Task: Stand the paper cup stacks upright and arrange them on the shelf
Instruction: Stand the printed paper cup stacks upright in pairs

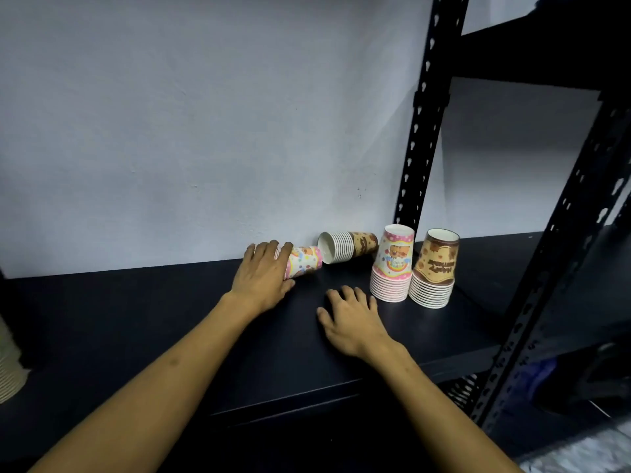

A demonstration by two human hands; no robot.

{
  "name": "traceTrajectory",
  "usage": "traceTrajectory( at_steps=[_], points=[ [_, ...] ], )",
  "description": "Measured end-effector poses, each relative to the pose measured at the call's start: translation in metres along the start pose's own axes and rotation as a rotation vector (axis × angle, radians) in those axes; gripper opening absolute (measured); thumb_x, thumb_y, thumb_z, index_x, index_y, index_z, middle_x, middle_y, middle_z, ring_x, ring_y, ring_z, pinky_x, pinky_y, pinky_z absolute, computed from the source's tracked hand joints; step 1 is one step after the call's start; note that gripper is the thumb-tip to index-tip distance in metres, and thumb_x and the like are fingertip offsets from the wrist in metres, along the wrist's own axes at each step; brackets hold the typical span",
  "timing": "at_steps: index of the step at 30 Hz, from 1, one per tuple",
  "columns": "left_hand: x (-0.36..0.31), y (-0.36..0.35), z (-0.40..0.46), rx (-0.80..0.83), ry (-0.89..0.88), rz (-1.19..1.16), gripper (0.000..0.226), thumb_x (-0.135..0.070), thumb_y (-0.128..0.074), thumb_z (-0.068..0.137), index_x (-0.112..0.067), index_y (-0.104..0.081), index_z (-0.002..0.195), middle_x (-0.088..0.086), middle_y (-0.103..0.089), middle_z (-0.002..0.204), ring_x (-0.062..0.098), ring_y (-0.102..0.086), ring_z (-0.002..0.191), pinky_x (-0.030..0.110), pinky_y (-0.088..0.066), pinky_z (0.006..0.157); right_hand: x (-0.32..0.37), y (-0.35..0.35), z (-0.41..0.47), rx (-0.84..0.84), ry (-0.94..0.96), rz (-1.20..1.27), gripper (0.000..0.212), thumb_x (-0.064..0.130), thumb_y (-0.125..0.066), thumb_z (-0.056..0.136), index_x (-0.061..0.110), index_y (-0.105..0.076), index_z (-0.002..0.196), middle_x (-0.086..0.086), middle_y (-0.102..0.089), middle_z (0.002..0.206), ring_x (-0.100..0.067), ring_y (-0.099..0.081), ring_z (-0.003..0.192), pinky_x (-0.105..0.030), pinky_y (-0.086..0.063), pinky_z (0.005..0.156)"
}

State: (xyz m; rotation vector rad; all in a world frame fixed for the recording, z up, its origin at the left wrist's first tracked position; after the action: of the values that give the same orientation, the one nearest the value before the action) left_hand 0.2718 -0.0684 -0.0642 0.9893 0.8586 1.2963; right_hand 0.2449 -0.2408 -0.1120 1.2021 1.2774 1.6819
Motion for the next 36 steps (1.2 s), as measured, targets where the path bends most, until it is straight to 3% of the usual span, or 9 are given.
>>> traceTrajectory(
  at_steps=[4, 6, 9, 13, 20, 22, 25, 31, 36],
  points=[
    [0.025, -0.005, -0.007, -0.199, 0.017, -0.002, 0.071, -0.033, -0.080, 0.080, -0.011, -0.050, 0.141, 0.014, -0.058, 0.131, 0.035, -0.056, 0.116, 0.045, -0.039, 0.107, 0.002, -0.002, 0.029, -0.042, -0.019, 0.076, 0.058, 0.048, -0.039, 0.102, 0.010, -0.035, 0.145, -0.016, -0.041, 0.151, -0.037, -0.030, 0.145, -0.054, -0.021, 0.120],
    [0.039, -0.008, -0.010, -0.268, 0.039, -0.048, 0.071, -0.028, -0.084, 0.075, -0.010, -0.053, 0.137, 0.014, -0.059, 0.128, 0.035, -0.057, 0.112, 0.045, -0.041, 0.104, 0.003, 0.008, 0.043, -0.152, -0.087, 0.271, 0.060, 0.047, -0.043, 0.101, 0.007, -0.034, 0.144, -0.019, -0.048, 0.144, -0.038, -0.041, 0.137, -0.049, -0.030, 0.115],
    [0.054, -0.009, -0.008, -0.321, 0.081, -0.131, 0.073, -0.026, -0.087, 0.074, -0.010, -0.054, 0.137, 0.013, -0.060, 0.129, 0.034, -0.056, 0.113, 0.044, -0.041, 0.104, -0.008, 0.026, 0.064, -0.365, -0.388, 0.739, 0.066, 0.047, -0.048, 0.099, 0.004, -0.031, 0.145, -0.022, -0.049, 0.144, -0.041, -0.045, 0.133, -0.048, -0.037, 0.111],
    [0.068, -0.014, -0.004, -0.332, 0.155, -0.298, 0.070, -0.029, -0.082, 0.080, -0.016, -0.051, 0.142, 0.007, -0.057, 0.137, 0.030, -0.051, 0.125, 0.040, -0.035, 0.110, -0.025, 0.028, 0.101, -0.490, -0.747, 1.202, 0.079, 0.052, -0.053, 0.091, 0.003, -0.032, 0.149, -0.020, -0.051, 0.144, -0.041, -0.052, 0.128, -0.045, -0.045, 0.106],
    [0.080, -0.016, -0.002, -0.407, 0.279, -0.654, 0.067, -0.035, -0.074, 0.087, -0.022, -0.044, 0.146, 0.000, -0.055, 0.137, 0.023, -0.050, 0.123, 0.039, -0.044, 0.099, -0.044, 0.025, 0.154, -0.611, -0.786, 1.289, 0.081, 0.040, -0.079, 0.064, 0.005, -0.050, 0.132, -0.015, -0.060, 0.126, -0.036, -0.063, 0.108, -0.042, -0.057, 0.091],
    [0.078, -0.019, -0.001, -0.396, 0.299, -0.765, 0.066, -0.041, -0.072, 0.089, -0.030, -0.039, 0.145, -0.004, -0.054, 0.134, 0.018, -0.054, 0.117, 0.037, -0.049, 0.090, -0.040, 0.014, 0.157, -0.608, -0.760, 1.339, 0.093, 0.039, -0.086, 0.065, 0.003, -0.044, 0.140, -0.018, -0.056, 0.133, -0.037, -0.058, 0.118, -0.042, -0.053, 0.099],
    [0.079, -0.022, -0.001, -0.384, 0.337, -0.884, 0.064, -0.044, -0.074, 0.087, -0.035, -0.036, 0.138, -0.008, -0.057, 0.126, 0.013, -0.060, 0.102, 0.020, -0.046, 0.073, -0.037, 0.005, 0.159, -0.614, -0.627, 1.355, 0.095, 0.034, -0.088, 0.068, 0.008, -0.038, 0.144, -0.016, -0.054, 0.136, -0.033, -0.061, 0.116, -0.041, -0.054, 0.098],
    [0.079, -0.022, -0.005, -0.329, 0.386, -0.998, 0.070, -0.037, -0.083, 0.081, -0.029, -0.038, 0.135, -0.008, -0.059, 0.124, -0.003, -0.060, 0.094, 0.007, -0.042, 0.070, 0.000, 0.014, 0.156, -0.479, -0.160, 1.019, 0.113, 0.031, -0.086, 0.068, 0.018, -0.016, 0.156, -0.009, -0.043, 0.148, -0.024, -0.054, 0.129, -0.044, -0.045, 0.110],
    [0.082, -0.021, -0.010, -0.298, 0.393, -1.016, 0.075, -0.035, -0.086, 0.077, -0.023, -0.037, 0.132, -0.006, -0.058, 0.126, 0.007, -0.060, 0.102, 0.002, -0.041, 0.068, 0.028, 0.011, 0.142, -0.427, 0.064, 0.824, 0.076, 0.017, -0.087, 0.072, 0.015, -0.048, 0.137, 0.004, -0.042, 0.126, -0.016, -0.057, 0.117, -0.031, -0.047, 0.102]
  ],
)
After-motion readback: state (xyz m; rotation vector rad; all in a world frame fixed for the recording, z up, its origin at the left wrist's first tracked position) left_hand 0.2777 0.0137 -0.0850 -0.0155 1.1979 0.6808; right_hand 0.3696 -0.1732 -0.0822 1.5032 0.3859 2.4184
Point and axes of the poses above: each hand's wrist, its own z-axis towards the middle knuckle, its own y-axis out of the back of the hand, x = y × z, the point moved 6 cm from there along z, towards the middle knuckle
